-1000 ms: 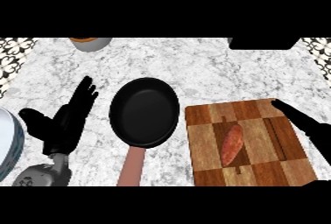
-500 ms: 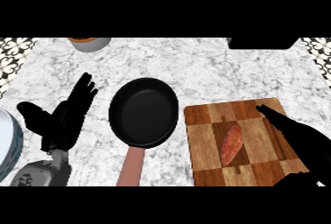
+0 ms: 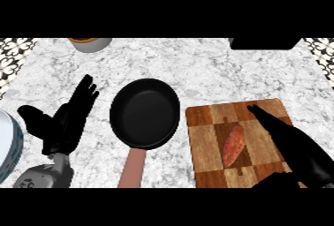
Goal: Pick the sweet potato from the cutting board and place it in the pot
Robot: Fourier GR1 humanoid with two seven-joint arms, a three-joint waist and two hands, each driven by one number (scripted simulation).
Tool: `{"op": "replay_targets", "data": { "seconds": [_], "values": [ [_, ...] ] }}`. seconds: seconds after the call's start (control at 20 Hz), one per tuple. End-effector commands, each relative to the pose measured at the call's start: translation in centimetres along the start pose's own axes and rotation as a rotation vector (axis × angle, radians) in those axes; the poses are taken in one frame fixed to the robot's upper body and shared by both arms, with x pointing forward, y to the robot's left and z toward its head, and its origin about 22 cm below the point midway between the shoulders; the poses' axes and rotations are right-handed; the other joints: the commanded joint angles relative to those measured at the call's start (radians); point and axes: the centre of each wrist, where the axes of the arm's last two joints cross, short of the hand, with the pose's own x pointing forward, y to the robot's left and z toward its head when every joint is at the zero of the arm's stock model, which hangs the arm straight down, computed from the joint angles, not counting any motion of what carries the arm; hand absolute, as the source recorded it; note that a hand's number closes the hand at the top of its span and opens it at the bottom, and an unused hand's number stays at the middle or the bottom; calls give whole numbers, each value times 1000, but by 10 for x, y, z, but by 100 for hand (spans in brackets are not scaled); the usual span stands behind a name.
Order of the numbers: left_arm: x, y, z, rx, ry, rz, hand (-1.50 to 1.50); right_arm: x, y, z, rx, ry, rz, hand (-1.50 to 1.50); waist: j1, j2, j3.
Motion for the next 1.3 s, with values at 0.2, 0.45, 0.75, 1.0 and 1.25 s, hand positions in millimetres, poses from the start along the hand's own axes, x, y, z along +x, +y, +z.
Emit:
{"op": "replay_targets", "data": {
  "seconds": [0.2,0.45,0.75,1.0,1.25],
  "values": [
    [-9,6,16,-5,-7,-1,0,2,7,4,-9,77,-26,-150,0,-1,0],
    [18,9,-3,7,-6,-3,0,-3,13,-38,10,135,36,-150,1,1,0],
    [-21,3,6,-6,3,-1,0,-11,29,-48,50,147,72,-150,0,1,0],
    [-16,-5,2,1,-1,9,0,-15,47,-58,96,193,134,-150,-1,1,0],
    [-5,3,2,11,-1,-4,0,-9,61,-81,133,225,185,-150,1,1,0]
  ]
}}
